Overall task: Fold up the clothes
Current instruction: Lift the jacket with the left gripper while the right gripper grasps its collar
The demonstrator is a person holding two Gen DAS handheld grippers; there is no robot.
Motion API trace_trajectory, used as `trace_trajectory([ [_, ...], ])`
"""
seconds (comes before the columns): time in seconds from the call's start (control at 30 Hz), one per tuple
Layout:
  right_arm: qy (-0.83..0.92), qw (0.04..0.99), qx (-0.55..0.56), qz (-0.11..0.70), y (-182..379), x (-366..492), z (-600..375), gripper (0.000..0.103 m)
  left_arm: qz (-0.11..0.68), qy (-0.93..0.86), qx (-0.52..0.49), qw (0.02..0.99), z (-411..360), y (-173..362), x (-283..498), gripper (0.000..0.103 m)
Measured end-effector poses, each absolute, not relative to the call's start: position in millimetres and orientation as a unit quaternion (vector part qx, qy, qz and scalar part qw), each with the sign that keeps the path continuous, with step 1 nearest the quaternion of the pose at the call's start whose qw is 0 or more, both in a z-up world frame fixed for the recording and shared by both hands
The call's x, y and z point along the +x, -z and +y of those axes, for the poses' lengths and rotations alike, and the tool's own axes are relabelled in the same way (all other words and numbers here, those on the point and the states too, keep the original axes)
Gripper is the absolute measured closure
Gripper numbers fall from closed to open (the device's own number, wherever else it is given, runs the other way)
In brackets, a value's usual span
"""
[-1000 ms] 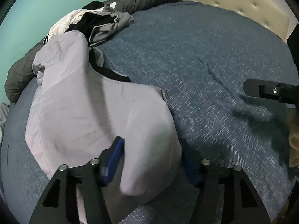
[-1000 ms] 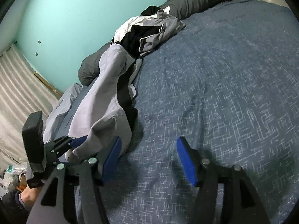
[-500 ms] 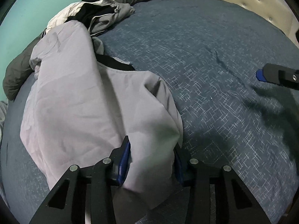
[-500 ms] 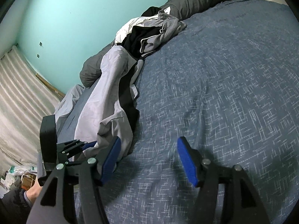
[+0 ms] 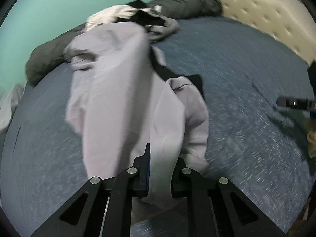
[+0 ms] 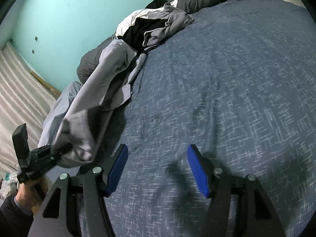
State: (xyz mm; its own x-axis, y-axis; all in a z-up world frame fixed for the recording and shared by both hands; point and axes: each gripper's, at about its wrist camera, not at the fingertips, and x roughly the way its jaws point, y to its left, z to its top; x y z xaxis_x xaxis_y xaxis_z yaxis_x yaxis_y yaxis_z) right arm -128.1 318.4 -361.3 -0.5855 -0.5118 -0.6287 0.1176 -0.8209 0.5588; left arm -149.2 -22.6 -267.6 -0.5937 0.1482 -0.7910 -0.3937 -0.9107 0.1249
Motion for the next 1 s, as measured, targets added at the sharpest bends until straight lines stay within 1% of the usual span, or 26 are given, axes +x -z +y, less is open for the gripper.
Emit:
trace_trajectory([
  [0.13,0.851,0.208,0.421,-0.234,359.6,-139.1,304.6,0.04,0.111,-0.888,-0.424,0.138,-55.7,257.5,-150.0,0.09],
  [0.3,0.857,0.222,0.432,-0.174,348.1,-171.1,276.9,0.04,0.093,-0.892,-0.423,0.128,-83.7,253.9,-145.8,0.09],
  [0.4,0.849,0.241,0.442,-0.164,340.3,-201.1,257.1,0.04,0.08,-0.893,-0.423,0.129,-94.5,254.3,-144.4,0.09],
  [0.67,0.844,0.26,0.441,-0.161,315.9,-289.1,205.0,0.04,0.071,-0.893,-0.423,0.138,-98.9,258.8,-137.1,0.09],
  [0.83,0.834,0.265,0.45,-0.178,319.3,-332.2,177.9,0.04,0.072,-0.892,-0.421,0.148,-98.3,258.6,-139.8,0.09],
  [1.0,0.828,0.269,0.458,-0.182,323.8,-365.4,152.2,0.044,0.062,-0.892,-0.42,0.154,-104.7,258.6,-143.9,0.09],
])
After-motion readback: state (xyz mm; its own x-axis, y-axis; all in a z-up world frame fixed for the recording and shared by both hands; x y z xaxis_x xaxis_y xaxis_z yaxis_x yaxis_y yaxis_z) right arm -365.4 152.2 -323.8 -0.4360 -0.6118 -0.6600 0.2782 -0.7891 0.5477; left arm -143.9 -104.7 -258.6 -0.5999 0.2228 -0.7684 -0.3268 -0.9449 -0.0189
